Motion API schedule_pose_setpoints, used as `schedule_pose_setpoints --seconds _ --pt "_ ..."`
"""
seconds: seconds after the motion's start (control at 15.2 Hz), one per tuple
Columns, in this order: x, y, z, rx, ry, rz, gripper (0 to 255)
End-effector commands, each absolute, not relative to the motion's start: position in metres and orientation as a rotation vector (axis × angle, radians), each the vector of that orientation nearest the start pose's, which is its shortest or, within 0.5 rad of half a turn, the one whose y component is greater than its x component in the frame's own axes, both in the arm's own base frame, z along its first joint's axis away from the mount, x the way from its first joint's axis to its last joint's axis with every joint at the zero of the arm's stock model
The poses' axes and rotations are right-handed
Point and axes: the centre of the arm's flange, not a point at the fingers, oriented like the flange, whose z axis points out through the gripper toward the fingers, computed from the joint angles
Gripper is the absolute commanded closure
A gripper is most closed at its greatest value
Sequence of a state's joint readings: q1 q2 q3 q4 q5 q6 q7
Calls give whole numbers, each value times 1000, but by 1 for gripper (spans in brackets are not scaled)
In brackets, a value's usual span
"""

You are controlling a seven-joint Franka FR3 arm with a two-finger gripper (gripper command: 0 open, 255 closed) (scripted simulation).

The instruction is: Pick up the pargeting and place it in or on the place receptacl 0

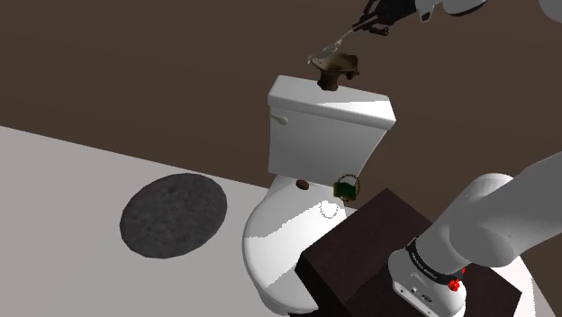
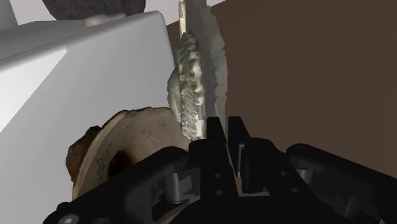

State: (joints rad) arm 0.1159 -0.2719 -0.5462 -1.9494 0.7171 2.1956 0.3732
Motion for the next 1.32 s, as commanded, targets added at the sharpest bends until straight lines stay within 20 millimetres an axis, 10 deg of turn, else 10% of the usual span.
schedule_pose_setpoints --seconds 0.0,0.73,1.25 --pt "473 -254 647 -1940 1210 -562 255" --pt "460 -391 677 -1940 1210 -562 255" --pt "460 -391 635 -1940 1210 -562 255"
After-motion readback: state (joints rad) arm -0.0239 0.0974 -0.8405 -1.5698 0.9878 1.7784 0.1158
